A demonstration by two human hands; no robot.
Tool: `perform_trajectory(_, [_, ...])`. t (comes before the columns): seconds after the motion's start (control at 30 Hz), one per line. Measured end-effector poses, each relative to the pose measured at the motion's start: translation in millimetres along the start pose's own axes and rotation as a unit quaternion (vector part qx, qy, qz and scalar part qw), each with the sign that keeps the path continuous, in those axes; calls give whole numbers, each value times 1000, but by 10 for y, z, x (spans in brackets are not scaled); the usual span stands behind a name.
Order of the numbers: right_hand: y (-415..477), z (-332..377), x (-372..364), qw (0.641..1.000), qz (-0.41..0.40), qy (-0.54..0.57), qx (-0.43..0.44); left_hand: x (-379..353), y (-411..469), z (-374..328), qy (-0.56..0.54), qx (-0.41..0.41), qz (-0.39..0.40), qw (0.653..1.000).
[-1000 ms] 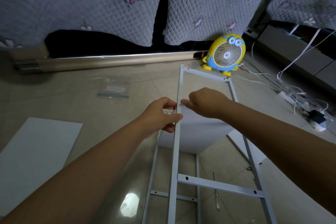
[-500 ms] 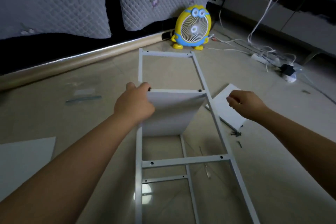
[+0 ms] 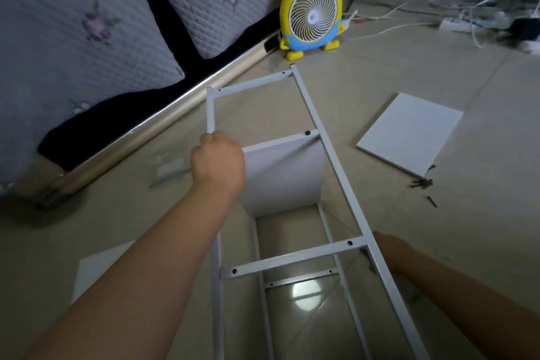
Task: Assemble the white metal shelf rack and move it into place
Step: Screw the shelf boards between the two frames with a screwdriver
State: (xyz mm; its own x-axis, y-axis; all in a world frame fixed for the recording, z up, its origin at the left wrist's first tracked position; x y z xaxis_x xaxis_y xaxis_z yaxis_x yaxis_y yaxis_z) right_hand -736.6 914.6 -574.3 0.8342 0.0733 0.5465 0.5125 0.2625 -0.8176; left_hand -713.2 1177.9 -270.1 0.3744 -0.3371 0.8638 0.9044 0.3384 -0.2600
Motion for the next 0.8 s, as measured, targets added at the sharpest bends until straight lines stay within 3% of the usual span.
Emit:
perform_trajectory(0.1, [88, 33, -101, 998, -44, 47, -1, -7, -8, 17, 9, -4, -4, 1000])
perform_trajectory(0.2, [2, 112, 123, 995, -101, 21, 13, 36, 23, -9, 38, -15, -3, 999])
perform_trajectory(0.3, [-284, -17, 736, 968, -230, 102, -15, 57, 57, -42, 69, -36, 3, 997])
perform_trajectory(0.4, [-780, -136, 1480, 903, -346, 255, -4, 50, 80, -54, 91, -53, 10, 994])
perform_trajectory(0.53, [-1543, -79, 2219, 782, -447, 426, 87, 87, 65, -64, 84, -83, 10, 993])
perform_trajectory(0.6, [-1888, 142, 2498, 739, -481, 447, 155, 88, 58, 7, 25, -94, 1, 995])
perform_trajectory(0.67, [-2203, 466, 2684, 720, -509, 423, 209, 46, 61, 148, -86, -104, -21, 991])
perform_trajectory(0.8, [-2488, 1185, 2794, 705, -464, 417, 337, -125, 64, 419, -359, -114, -95, 921])
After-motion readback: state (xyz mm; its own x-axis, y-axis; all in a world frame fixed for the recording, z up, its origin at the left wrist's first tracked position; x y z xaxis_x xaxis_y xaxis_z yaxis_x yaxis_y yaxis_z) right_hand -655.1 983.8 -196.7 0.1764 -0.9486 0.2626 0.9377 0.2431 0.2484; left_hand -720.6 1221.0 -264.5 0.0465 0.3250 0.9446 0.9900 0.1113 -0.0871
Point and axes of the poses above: each hand's wrist, its own y-axis towards the middle knuckle, its own x-axis out of the back of the hand, z = x × y, the point moved 10 cm from there along y, towards the middle knuckle, and after that the axes turned 14 degrees about z, right-handed, at the moved point
